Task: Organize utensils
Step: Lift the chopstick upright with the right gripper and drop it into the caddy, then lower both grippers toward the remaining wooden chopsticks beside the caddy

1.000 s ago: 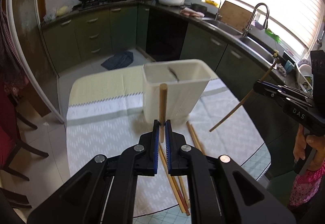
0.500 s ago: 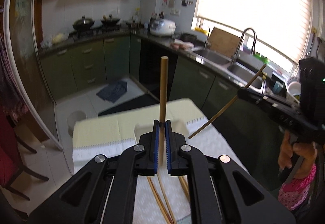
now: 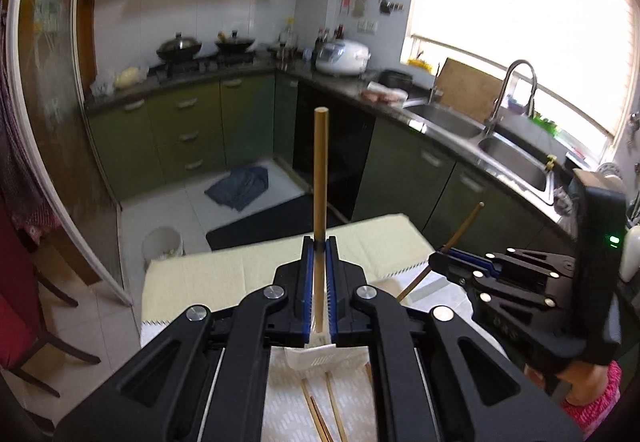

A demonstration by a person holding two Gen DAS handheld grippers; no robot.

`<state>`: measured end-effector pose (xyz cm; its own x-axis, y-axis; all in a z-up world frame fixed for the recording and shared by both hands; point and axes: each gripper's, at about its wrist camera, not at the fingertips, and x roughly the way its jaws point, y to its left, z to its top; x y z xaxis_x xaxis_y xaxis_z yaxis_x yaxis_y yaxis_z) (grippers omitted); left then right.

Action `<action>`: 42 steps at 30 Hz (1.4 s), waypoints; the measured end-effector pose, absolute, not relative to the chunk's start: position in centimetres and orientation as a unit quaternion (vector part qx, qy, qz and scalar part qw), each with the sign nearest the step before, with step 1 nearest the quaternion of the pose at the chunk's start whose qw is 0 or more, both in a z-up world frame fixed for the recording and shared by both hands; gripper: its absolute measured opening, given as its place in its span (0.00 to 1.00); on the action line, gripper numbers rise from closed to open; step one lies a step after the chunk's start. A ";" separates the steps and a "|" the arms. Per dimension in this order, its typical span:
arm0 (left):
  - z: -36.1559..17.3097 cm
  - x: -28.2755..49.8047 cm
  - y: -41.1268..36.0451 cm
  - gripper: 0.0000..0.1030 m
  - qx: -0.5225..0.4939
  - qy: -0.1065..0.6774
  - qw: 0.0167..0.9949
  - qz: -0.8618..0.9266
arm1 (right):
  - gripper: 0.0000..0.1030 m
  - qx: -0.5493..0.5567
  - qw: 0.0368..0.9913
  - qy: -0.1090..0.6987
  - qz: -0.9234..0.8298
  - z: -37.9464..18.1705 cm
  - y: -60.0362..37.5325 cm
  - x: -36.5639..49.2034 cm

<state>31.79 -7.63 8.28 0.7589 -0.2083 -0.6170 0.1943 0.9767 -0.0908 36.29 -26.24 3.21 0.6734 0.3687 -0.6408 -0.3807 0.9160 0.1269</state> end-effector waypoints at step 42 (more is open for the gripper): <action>-17.0 26.6 -7.7 0.22 -0.003 0.581 0.812 -0.054 | 0.29 0.037 0.877 0.437 0.199 -12.1 -36.5 25.0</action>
